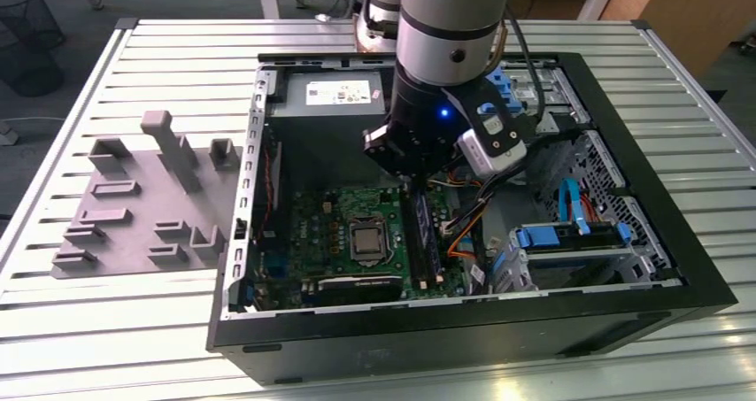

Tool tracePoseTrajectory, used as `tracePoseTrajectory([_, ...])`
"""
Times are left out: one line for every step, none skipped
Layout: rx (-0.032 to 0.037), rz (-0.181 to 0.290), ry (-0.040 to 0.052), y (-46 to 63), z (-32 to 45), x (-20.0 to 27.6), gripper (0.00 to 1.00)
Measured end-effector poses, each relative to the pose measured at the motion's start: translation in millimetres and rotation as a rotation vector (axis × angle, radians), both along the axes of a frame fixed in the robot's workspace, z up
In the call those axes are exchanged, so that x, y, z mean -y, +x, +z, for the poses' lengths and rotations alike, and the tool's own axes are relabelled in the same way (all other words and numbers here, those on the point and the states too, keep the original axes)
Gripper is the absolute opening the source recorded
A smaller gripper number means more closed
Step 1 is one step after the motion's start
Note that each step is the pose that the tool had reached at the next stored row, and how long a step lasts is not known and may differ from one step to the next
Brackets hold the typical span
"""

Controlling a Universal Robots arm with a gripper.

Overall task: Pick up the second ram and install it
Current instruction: 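Insert the second ram into the second slot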

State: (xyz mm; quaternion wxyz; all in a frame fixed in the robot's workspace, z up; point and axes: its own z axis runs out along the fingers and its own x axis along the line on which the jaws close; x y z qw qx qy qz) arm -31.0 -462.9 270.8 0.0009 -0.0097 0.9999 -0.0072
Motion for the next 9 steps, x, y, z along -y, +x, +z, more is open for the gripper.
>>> tracePoseTrajectory([0.0000, 0.000, 0.0001, 0.0, -1.8, 0.0, 0.14])
tracePoseTrajectory([-0.0001, 0.000, 0.0000, 0.0, -3.6, 0.0, 0.14])
tracePoseTrajectory([-0.0001, 0.000, -0.0001, 0.1, -5.4, 0.1, 0.14])
tracePoseTrajectory([0.0000, 0.000, 0.0001, 0.3, -7.2, 0.2, 0.14])
tracePoseTrajectory([0.0000, 0.000, 0.0001, 0.5, -9.1, 0.3, 0.14])
tracePoseTrajectory([0.0000, 0.000, 0.0001, 0.5, -11.0, 0.7, 0.14])
tracePoseTrajectory([0.0000, 0.000, 0.0000, 0.5, -12.7, 1.3, 0.14])
tracePoseTrajectory([0.0000, 0.000, 0.0001, 0.6, -14.5, 2.0, 0.14])
tracePoseTrajectory([0.0000, 0.000, 0.0000, 0.6, -16.3, 2.6, 0.14])
